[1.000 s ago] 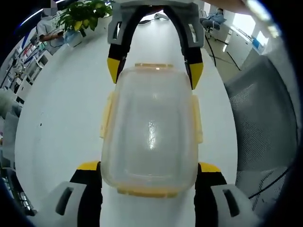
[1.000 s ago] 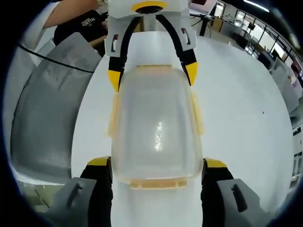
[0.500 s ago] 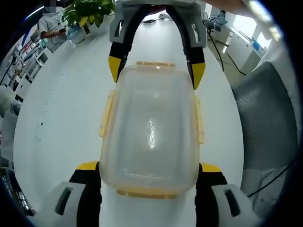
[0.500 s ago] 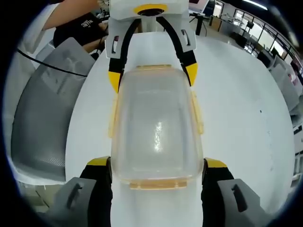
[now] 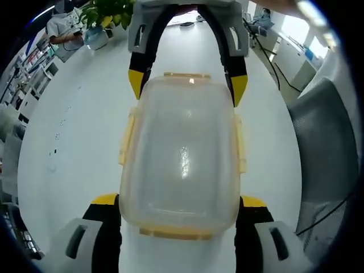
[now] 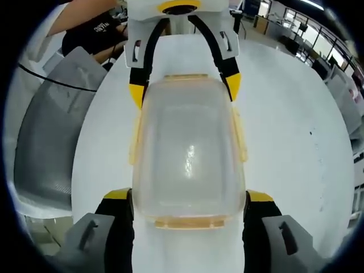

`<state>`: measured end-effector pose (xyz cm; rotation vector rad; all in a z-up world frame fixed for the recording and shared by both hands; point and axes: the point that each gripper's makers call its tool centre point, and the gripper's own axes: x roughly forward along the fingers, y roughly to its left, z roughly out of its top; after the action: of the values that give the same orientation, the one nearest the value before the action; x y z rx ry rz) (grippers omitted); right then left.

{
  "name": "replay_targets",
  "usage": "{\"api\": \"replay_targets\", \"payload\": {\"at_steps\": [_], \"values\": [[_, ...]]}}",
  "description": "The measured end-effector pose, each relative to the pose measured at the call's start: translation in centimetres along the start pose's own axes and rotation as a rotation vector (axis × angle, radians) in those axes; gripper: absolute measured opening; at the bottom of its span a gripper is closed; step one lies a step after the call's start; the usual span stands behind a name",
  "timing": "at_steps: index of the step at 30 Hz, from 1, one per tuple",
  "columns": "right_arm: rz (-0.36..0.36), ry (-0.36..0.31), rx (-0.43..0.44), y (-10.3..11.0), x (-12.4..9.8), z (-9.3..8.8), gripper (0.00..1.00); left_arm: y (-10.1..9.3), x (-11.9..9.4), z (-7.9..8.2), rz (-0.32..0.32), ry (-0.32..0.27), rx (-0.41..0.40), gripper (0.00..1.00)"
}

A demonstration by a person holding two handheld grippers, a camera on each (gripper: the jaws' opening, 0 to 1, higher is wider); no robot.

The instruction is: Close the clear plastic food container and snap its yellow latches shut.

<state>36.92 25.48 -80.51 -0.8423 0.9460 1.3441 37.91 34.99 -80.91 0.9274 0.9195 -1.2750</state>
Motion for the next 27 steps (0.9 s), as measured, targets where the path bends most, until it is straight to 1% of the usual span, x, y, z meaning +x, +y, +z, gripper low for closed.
{"api": "replay_targets", "payload": {"at_steps": [7,13,19,27], "values": [[-0.008,0.023,-0.023,-1.1,0.1,-0.4,0.78,1.0,0.2,0.4,0.002,0.001,0.004,0.81],[-0.009,0.038,-0.033,-1.4,0.1,-0.6,0.79,1.6,0.2,0.6,0.001,0.000,0.007,0.81],[-0.008,0.039,-0.036,-1.8,0.0,-0.7,0.80,2.1,0.2,0.8,0.005,0.001,0.006,0.81],[-0.010,0.036,-0.038,-2.0,-0.1,-0.7,0.80,2.4,0.2,0.9,0.008,0.001,0.004,0.82]]}}
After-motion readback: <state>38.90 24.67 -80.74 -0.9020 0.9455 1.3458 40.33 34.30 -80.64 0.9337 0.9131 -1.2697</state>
